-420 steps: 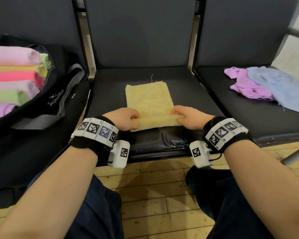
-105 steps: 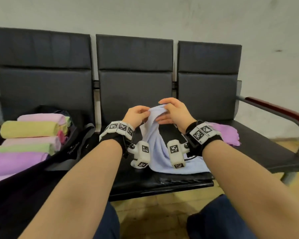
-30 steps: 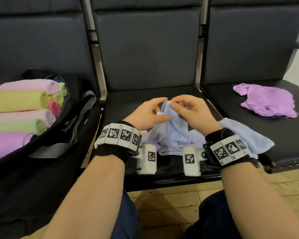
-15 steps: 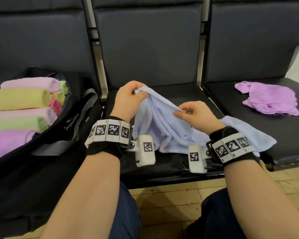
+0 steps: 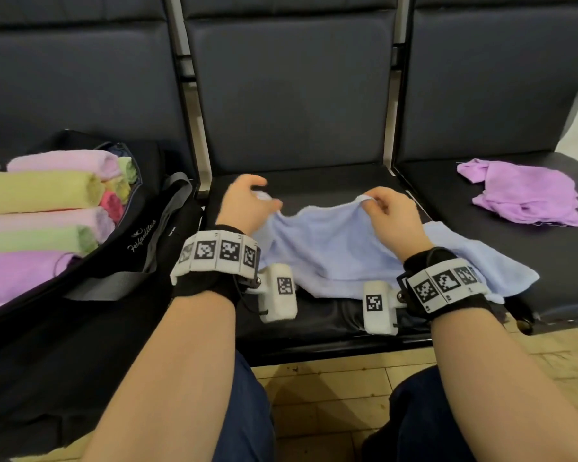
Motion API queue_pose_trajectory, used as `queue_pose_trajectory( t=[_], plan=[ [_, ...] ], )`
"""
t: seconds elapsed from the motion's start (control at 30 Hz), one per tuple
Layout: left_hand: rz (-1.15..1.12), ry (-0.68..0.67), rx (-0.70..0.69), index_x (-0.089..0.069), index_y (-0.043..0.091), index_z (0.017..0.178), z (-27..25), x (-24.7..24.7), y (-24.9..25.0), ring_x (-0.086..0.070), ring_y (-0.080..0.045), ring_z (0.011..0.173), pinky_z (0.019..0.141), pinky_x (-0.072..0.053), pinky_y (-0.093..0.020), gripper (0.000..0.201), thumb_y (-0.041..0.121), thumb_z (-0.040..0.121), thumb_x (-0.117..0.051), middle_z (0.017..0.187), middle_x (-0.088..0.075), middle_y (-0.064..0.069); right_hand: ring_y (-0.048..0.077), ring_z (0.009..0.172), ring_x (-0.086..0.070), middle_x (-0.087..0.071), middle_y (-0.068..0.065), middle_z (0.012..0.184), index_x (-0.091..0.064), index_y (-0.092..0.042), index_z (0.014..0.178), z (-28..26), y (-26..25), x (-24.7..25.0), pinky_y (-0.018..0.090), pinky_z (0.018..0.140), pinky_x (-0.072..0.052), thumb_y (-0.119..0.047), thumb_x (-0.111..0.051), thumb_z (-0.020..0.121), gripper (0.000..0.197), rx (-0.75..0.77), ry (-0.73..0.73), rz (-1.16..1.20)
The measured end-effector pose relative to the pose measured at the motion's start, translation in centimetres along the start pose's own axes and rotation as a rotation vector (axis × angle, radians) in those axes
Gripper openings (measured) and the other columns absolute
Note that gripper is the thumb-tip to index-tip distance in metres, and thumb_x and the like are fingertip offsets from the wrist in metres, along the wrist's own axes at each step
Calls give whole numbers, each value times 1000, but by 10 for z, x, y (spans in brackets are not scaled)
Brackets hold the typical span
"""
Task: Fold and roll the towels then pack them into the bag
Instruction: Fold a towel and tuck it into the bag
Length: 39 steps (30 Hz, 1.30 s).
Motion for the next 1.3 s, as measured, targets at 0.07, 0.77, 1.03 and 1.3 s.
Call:
queue_pose_trajectory(
  t=[0.07,0.77,1.03,1.3],
  plan=[
    [88,-257,-47,-51,18,130,-10,-19,10,-57,-8,79,62,-41,-13,53,19,82,-73,88,-61,-1,8,75,-55,-63,0,85,-64,-11,98,-4,-12,-4,19,68,-41,-15,-52,96,13,65,-40,99],
    [-12,219,-40,-66,0,109,-6,7,12,-59,-30,107,86,-41,-26,24,7,92,-52,110,-66,-17,-4,60,-55,-63,-9,71,-70,-16,87,-5,-5,-1,8,59,-43,-20,-68,88,4,102,-117,149],
    [114,-475,-117,-54,26,127,-25,-40,27,-57,-5,86,71,-42,-15,44,23,86,-68,100,-63,1,-3,86,-60,-65,-15,91,-65,-29,94,-10,-32,-9,9,77,-44,-14,-61,93,16,284,-118,340],
    [-24,-277,-76,-67,14,100,-18,-30,24,-54,-5,80,67,-40,-17,12,18,93,-58,89,-61,3,-1,71,-60,-67,-12,79,-69,-24,90,-9,-26,-8,14,68,-47,-18,-69,88,7,198,-164,299]
  ],
)
Point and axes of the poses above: each hand's wrist, its own z-axis towards the middle knuckle, its own x-axis out of the back of the hand, y = z × x, the point moved 3 cm from there along z, towards the middle knuckle
